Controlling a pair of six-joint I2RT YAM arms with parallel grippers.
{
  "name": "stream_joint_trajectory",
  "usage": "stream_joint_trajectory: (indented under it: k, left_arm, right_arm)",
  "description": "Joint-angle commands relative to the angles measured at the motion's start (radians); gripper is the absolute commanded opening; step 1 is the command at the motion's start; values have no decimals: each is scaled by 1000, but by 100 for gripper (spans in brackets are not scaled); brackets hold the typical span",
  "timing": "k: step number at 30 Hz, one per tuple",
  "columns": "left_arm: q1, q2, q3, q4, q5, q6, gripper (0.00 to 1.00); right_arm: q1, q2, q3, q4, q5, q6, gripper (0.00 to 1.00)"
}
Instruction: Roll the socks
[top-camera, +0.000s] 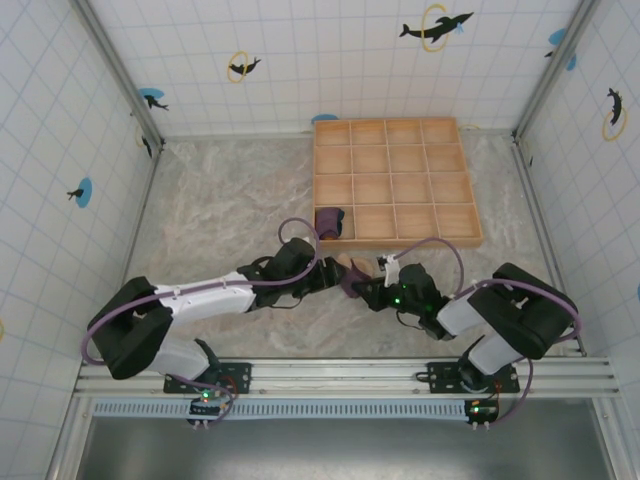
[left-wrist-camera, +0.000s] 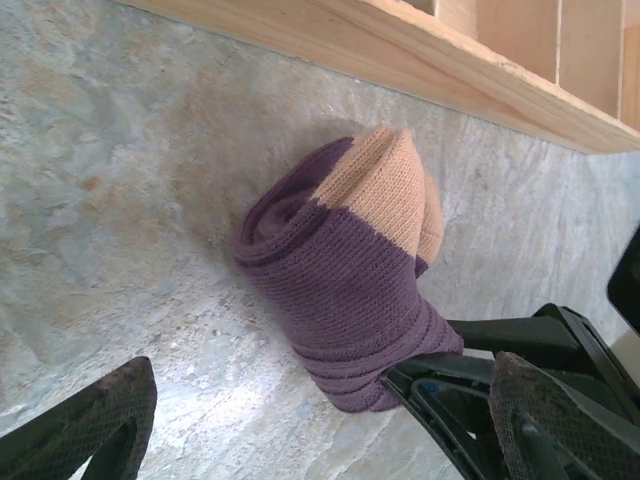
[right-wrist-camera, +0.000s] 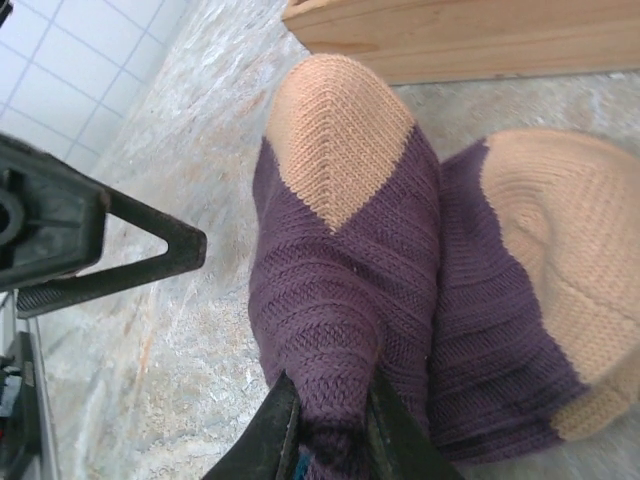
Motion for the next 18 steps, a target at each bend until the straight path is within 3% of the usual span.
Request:
stream_joint_trajectory:
  k: [1, 8, 18]
  left_arm:
    - [-8, 20, -40, 140, 30, 31, 87]
    - [-9, 119, -57, 268, 58, 31, 77]
    - [-11, 235, -39, 359, 23, -15, 64]
  right_arm:
    - [-17, 21, -31, -151, -7, 97, 0]
    - [-60, 60, 25, -283, -49, 177, 0]
    - [-87, 138, 33, -243, -89, 271, 0]
